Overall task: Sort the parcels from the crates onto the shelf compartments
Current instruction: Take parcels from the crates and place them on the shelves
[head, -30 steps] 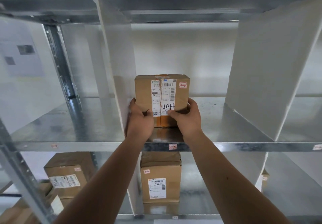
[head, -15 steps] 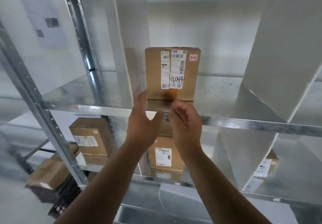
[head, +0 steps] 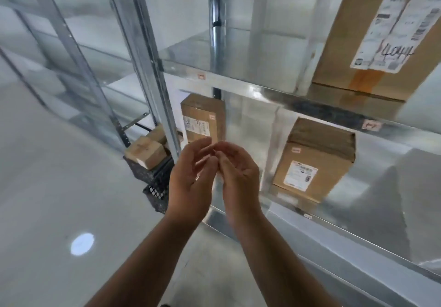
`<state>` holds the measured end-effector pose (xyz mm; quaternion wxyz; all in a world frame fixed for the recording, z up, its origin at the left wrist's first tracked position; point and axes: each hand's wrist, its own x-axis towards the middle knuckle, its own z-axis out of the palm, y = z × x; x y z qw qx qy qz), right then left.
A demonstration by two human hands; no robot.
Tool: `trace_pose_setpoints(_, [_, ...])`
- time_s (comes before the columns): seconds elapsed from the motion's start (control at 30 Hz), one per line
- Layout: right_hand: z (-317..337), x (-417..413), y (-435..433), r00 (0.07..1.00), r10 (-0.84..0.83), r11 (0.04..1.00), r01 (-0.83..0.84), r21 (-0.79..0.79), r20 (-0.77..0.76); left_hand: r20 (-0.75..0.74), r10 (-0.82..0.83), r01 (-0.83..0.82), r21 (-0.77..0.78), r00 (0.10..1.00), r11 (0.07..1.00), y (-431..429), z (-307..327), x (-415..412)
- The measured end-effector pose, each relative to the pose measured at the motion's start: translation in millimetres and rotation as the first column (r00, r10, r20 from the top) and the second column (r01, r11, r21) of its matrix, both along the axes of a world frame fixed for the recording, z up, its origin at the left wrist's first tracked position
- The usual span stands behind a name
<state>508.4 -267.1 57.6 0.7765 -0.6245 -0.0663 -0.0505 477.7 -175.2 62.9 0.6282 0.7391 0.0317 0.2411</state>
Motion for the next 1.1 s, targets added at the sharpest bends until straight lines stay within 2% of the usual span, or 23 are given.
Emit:
trace_pose_setpoints(0.17, [-19.4, 8.7, 97.2, 0.987, 0.089, 0.994, -0.097, -0.057, -0.131, -0.128, 0.12, -0.119, 0.018, 0.984, 0.993, 102.9, -15.4, -8.7])
trace_pose_setpoints(0.3, [-38.8, 18.6, 174.4, 0.955, 0.163, 0.983, -0.179, -0.042, -0.247, -0.172, 0.241, -0.231, 0.076, 0.955, 0.97, 203.0, -28.6, -13.7])
trace_pose_setpoints(0.43, [-50.8, 20.8, 241.1, 0.913, 0.267, 0.958, -0.286, -0.017, -0.308, -0.245, 0.283, -0.265, 0.102, 0.927, 0.959, 276.8, -46.7, -18.7])
trace_pose_setpoints(0.67, [-70.3, 34.3, 319.5, 0.852, 0.354, 0.913, -0.403, -0.054, -0.385, -0.356, 0.305, -0.333, -0.02, 0.883, 0.943, 342.3, -66.9, -15.9])
trace_pose_setpoints(0.87, [-95.2, 68.8, 370.1, 0.797, 0.415, 0.863, -0.498, -0.088, -0.439, -0.431, 0.308, -0.352, -0.025, 0.848, 0.936, 387.7, -82.9, 11.4])
trace_pose_setpoints(1.1, [-144.2, 142.9, 444.7, 0.711, 0.454, 0.833, -0.553, -0.028, -0.537, -0.53, 0.292, -0.309, 0.059, 0.796, 0.949, 449.9, -116.8, 89.7])
